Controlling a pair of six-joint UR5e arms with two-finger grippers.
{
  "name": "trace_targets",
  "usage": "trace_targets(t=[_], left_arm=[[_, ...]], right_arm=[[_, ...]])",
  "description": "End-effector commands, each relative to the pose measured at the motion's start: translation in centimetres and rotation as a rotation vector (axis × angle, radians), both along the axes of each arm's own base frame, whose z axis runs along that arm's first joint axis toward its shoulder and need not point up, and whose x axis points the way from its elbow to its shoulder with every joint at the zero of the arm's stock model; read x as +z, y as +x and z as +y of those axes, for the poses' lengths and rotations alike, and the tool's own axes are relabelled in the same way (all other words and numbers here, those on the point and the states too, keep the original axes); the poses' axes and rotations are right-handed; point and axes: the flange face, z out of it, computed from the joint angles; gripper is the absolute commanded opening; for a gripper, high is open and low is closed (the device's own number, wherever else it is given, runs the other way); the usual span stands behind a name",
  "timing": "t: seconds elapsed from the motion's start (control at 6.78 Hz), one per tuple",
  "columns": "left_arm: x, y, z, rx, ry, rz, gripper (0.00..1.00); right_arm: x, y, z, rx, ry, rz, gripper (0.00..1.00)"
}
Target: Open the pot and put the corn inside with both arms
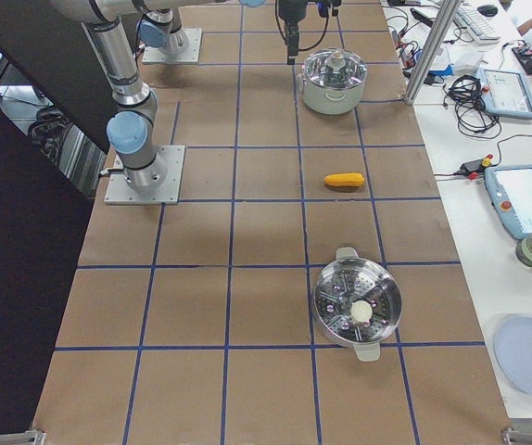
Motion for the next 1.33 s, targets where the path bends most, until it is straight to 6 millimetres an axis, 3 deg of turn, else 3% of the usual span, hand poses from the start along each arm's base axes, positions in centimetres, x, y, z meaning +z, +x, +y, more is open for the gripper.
trace_targets(t=[0.0, 0.3, 0.44, 0.59, 0.74, 0.89, 1.03, 1.18], left_arm=[[-5.1, -4.2, -1.6, 0.039, 0.002, 0.038, 1.0], [-7.0, -5.4, -1.9, 0.05, 0.011, 0.037, 1.0], [-7.2, -5.7, -1.7, 0.046, 0.015, 0.036, 1.0], [-7.8, -6.7, -1.0, 0.043, 0.034, 0.032, 1.0], [-8.2, -7.4, -0.8, 0.063, 0.039, 0.033, 1.0], [-8.6, -7.6, -0.9, 0.064, 0.041, 0.033, 1.0], [-8.8, -7.7, -0.8, 0.063, 0.042, 0.031, 0.98], [-8.8, -7.7, -0.9, 0.048, 0.04, 0.027, 0.76]], right_arm=[[0.0, 0.0, 0.0, -0.001, 0.0, 0.0, 1.0], [-0.2, -0.2, -0.1, -0.001, 0.003, 0.0, 1.0], [-0.6, -1.6, -1.0, -0.014, 0.0, -0.001, 0.99], [-0.6, -6.4, -3.1, -0.058, -0.019, 0.002, 0.99], [-4.4, -13.0, -7.0, -0.08, 0.014, 0.0, 0.99], [-9.9, -16.4, -11.8, -0.097, 0.011, -0.003, 0.98], [-15.9, -17.5, -16.2, -0.096, -0.028, 0.005, 0.98], [-21.6, -18.2, -19.2, -0.085, -0.058, 0.01, 0.94]])
